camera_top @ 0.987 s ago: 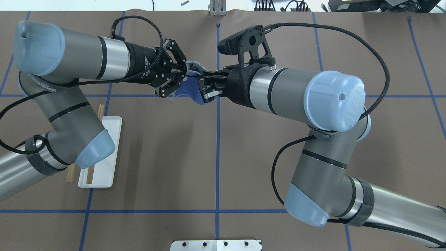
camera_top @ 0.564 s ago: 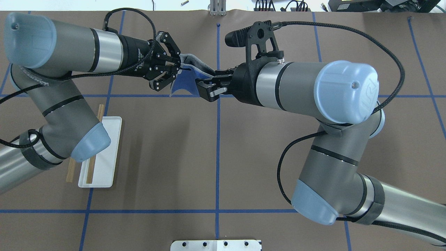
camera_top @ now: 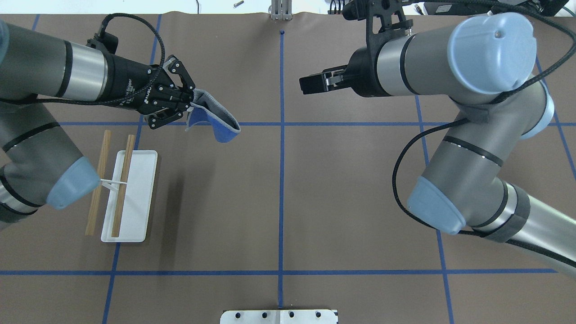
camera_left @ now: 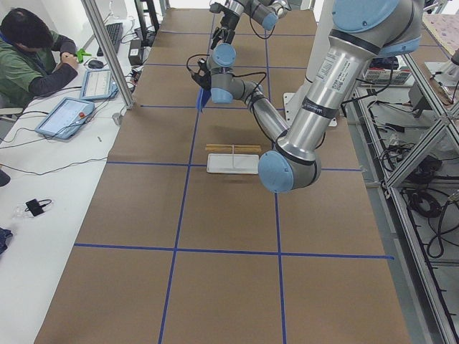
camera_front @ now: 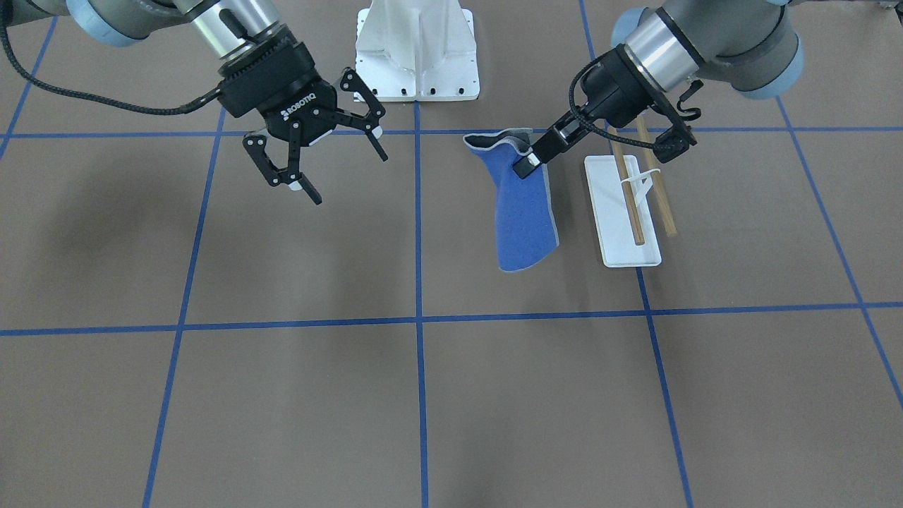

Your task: Hang towel on rack

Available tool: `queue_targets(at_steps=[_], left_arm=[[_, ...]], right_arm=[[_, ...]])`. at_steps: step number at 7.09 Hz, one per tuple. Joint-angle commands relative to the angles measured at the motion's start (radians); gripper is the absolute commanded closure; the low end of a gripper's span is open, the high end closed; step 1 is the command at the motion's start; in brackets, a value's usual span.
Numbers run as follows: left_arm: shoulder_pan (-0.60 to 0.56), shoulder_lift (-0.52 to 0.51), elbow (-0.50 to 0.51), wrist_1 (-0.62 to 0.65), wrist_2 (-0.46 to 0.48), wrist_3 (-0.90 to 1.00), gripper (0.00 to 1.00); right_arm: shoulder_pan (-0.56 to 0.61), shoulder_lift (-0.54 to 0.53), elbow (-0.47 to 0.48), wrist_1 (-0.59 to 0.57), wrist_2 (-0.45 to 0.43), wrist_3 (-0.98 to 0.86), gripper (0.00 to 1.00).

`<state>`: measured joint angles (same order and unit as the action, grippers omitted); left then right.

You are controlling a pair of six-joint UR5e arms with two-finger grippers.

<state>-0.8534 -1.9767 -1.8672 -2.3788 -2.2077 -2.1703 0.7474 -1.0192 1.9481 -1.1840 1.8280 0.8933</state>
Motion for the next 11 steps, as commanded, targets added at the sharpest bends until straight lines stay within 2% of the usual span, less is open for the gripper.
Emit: queue_targets(at_steps=[1,3,5,7,9,11], left_arm=[[-0.083,0.067,-0.017,0.0,-0.161,0.277,1.0],[-0.133,0.157,-0.01,0.0,-0.259,0.581,1.0],[-0.125,0.241,0.012,0.001,-0.262,0.848,1.0],[-0.104,0.245,0.045,0.007,-0.285,1.016,1.0],[-0.107,0.237,0.088,0.018,-0.39,1.122,1.0],[-0.16,0.234,0.152,0.02,-0.481,1.254,1.0]], right_arm=[[0.105,-0.001,-0.067,-0.025,0.127,-0.013,0.01],[0.145,-0.002,-0.141,-0.025,0.163,-0.025,0.0],[0.167,-0.015,-0.164,-0.023,0.174,-0.086,0.0],[0.2,-0.015,-0.175,-0.022,0.221,-0.106,0.0],[0.213,-0.013,-0.175,-0.023,0.231,-0.106,0.0],[0.233,-0.015,-0.176,-0.029,0.264,-0.108,0.0]])
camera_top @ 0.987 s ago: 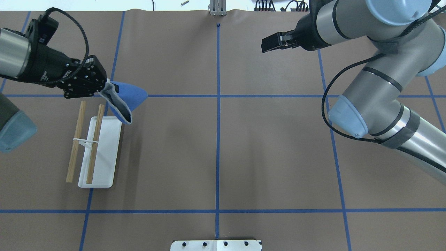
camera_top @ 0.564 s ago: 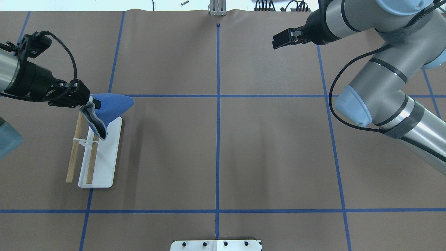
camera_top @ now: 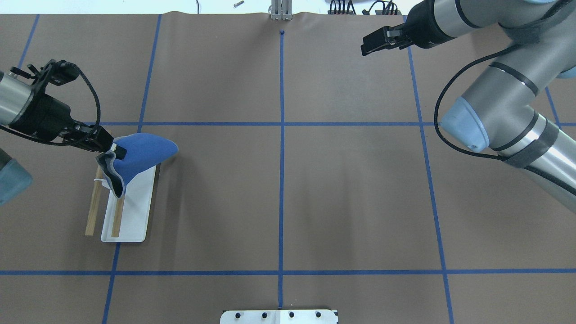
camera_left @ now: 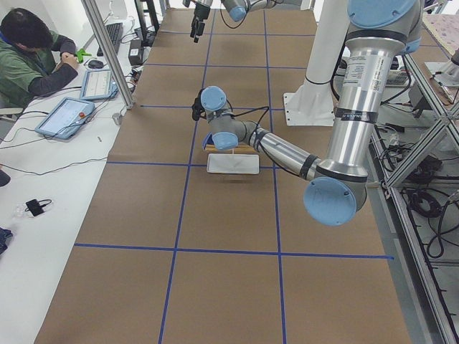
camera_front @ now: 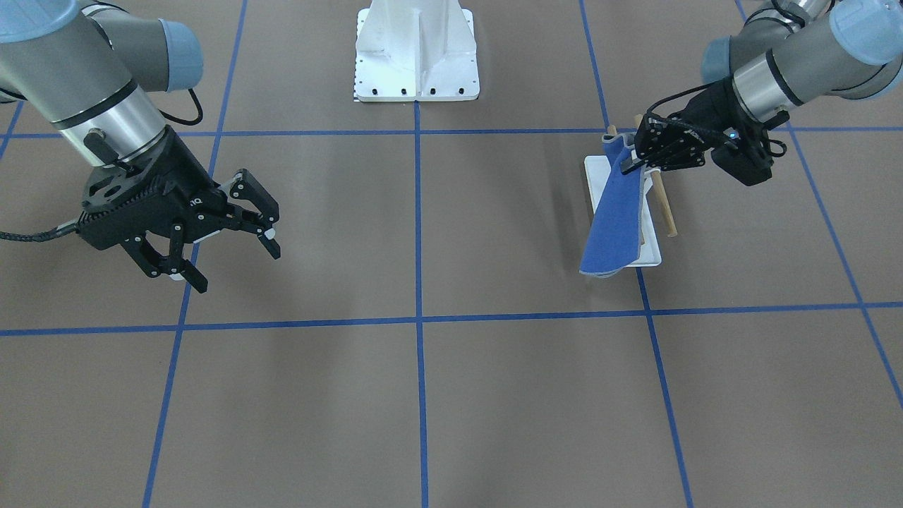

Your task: Hang towel on rack

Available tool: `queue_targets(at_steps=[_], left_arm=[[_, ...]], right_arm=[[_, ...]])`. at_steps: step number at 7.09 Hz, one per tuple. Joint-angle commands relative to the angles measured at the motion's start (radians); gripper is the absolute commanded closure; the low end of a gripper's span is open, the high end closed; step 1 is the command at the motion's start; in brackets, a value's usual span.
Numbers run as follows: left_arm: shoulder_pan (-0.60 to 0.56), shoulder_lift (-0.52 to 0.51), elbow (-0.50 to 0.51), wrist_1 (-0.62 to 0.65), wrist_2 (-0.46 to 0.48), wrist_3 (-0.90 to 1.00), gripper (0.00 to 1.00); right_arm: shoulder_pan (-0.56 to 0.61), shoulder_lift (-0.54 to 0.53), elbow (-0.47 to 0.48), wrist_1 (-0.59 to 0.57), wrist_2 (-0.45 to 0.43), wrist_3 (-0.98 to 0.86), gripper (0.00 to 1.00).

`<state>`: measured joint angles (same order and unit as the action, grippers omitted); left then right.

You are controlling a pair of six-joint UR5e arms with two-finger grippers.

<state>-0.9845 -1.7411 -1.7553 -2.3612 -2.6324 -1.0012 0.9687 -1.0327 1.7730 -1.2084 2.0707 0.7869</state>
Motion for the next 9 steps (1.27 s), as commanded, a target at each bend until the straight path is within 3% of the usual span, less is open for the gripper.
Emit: queue_targets(at_steps=[1,4,6,8,9], left_arm=[[-0.063,-0.003,0.06,0.023,-0.086,0.137,1.0],[-0.137,-0.003,0.066,0.141,-0.09,0.271,1.0],[-0.174,0.0,0.146,0.141,-0.08,0.422,1.0],[-0.172,0.005,0.169,0.14,-0.074,0.431,1.0],[-0.169,0.008,0.174,0.138,-0.074,0.431,0.71]], right_arm=[[0.028,-0.003,-0.009,-0.043,0.047,-0.005,0.0],[0.039,-0.016,-0.023,-0.068,0.051,-0.051,0.0],[0.038,-0.02,-0.023,-0.068,0.051,-0.051,0.0],[0.038,-0.02,-0.023,-0.068,0.051,-0.051,0.0],[0.038,-0.02,-0.023,-0.068,0.049,-0.051,0.0]])
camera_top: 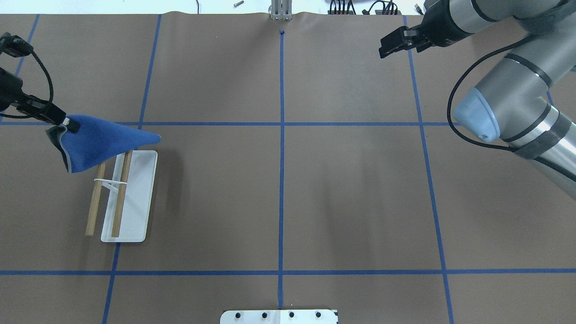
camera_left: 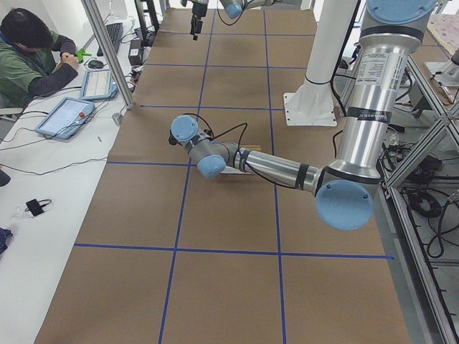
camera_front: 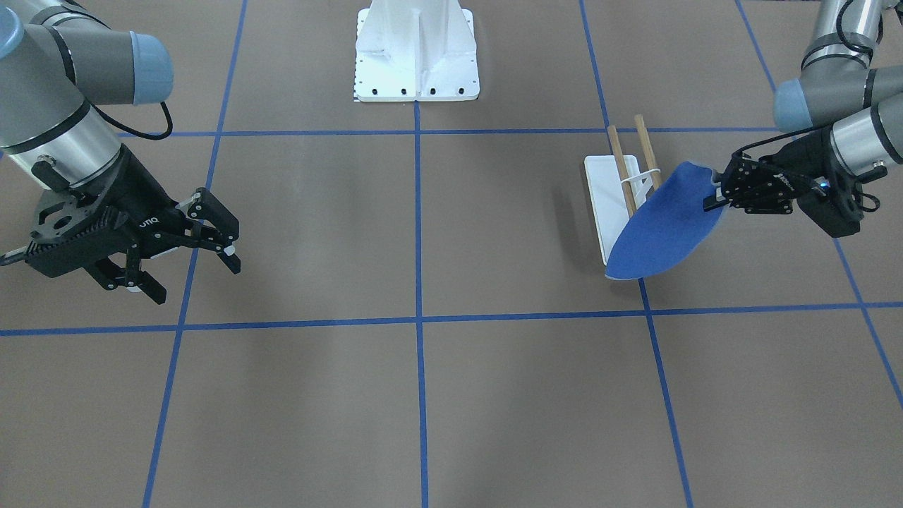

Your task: Hang towel on rack

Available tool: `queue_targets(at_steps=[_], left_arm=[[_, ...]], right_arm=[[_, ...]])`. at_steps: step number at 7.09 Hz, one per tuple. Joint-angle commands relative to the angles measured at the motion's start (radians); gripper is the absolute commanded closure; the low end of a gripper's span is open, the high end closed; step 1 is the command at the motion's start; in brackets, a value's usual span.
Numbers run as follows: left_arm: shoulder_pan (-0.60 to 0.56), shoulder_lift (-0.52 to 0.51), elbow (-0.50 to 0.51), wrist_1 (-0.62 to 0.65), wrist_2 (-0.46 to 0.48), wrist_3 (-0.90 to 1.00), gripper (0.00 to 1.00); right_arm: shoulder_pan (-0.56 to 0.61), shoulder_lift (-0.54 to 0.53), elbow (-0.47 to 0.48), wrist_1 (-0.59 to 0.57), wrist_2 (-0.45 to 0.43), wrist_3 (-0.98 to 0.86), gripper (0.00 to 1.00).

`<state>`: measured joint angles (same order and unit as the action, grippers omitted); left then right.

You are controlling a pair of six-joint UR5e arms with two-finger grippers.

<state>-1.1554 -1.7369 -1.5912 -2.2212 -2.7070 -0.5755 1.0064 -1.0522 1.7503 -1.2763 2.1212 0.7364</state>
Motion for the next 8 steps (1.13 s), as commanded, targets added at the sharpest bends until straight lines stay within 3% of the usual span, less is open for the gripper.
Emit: queue_targets(at_steps=[1,2,5,7,8], left_arm=[[0.003,0.005,0.008,-0.003,0.019,0.005,0.15],[0.003,0.007,0.008,-0.005,0.03,0.003,0.02],[-0.004,0.002,0.008,0.0,0.027,-0.001,0.02],[-0.049,0.005,0.017,0.023,0.07,0.003,0.02],[-0.049,0.01,0.014,0.028,0.204,0.005,0.02]], right_arm=[[0.0,0.0,0.0,0.0,-0.001,0.0,0.0],[0.0,0.0,0.0,0.0,-0.001,0.0,0.0],[0.008,-0.002,-0.003,-0.009,0.0,0.0,0.0],[0.059,-0.005,-0.011,-0.163,0.014,-0.122,0.0],[0.11,-0.006,-0.032,-0.29,0.013,-0.308,0.0]])
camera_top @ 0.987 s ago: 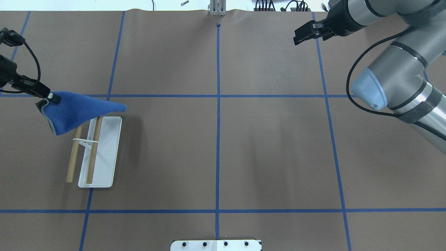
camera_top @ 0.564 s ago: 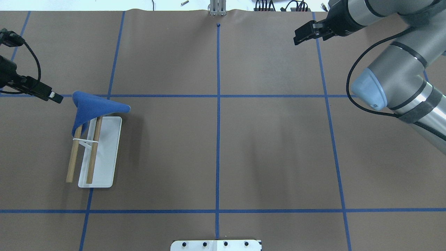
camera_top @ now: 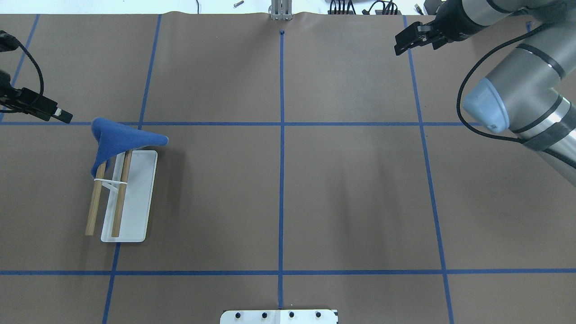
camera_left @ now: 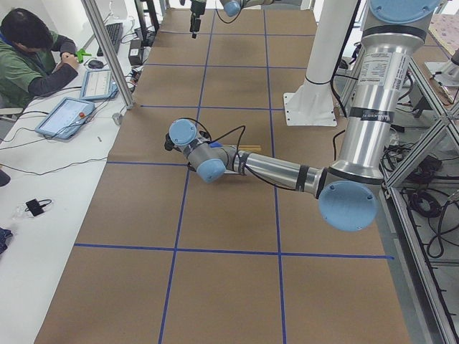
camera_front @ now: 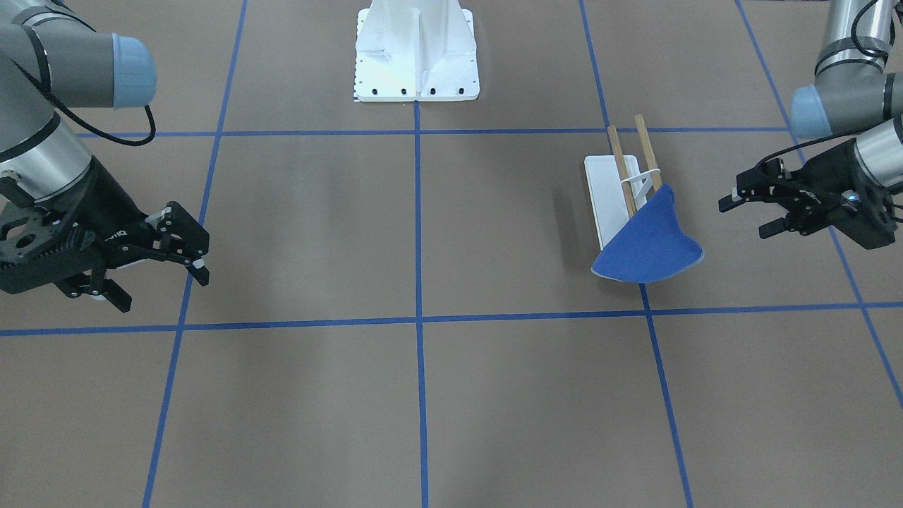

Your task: Hang towel on rack

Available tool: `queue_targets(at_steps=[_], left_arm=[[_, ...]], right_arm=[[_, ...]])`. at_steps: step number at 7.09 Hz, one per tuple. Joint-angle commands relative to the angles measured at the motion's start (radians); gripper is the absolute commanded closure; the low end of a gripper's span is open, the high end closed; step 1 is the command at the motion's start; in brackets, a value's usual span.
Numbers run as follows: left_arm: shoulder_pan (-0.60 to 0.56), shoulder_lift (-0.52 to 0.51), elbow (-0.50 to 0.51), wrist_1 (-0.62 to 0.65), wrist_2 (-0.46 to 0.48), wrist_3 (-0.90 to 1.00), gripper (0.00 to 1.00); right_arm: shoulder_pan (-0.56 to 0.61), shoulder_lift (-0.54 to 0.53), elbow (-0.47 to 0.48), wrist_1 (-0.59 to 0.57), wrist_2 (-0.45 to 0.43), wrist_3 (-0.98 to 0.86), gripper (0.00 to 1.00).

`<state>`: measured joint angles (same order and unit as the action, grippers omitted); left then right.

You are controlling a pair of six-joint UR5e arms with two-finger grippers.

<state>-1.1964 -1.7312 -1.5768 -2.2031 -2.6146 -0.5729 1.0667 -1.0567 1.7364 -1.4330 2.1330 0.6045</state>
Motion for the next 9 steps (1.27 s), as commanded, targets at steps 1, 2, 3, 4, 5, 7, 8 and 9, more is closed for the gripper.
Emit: queue_targets(at_steps=[1,2,3,4,5,7,8,9], left_arm=[[-0.012,0.002,-0.002,0.101,0.225,0.081,0.02],[-0.06,-0.002,-0.011,0.264,0.323,0.287,0.02],[-0.127,-0.023,-0.011,0.431,0.423,0.518,0.02],[-0.208,-0.042,-0.009,0.576,0.453,0.689,0.02],[-0.307,-0.054,-0.006,0.697,0.446,0.74,0.02],[-0.373,0.045,0.003,0.747,0.447,0.725,0.02],[-0.409,0.083,0.012,0.722,0.443,0.735,0.02],[-0.436,0.137,0.003,0.638,0.436,0.739,0.02]], right_arm=[[0.106,-0.031,-0.04,-0.2,-0.002,-0.345,0.0],[0.163,-0.076,-0.063,-0.202,-0.001,-0.465,0.0],[0.211,-0.115,-0.078,-0.204,0.002,-0.545,0.0],[0.246,-0.162,-0.081,-0.214,0.028,-0.575,0.0],[0.28,-0.23,-0.081,-0.213,0.042,-0.595,0.0],[0.364,-0.38,-0.081,-0.21,0.044,-0.705,0.0],[0.396,-0.466,-0.072,-0.202,0.048,-0.706,0.0],[0.435,-0.52,-0.074,-0.201,0.054,-0.701,0.0]])
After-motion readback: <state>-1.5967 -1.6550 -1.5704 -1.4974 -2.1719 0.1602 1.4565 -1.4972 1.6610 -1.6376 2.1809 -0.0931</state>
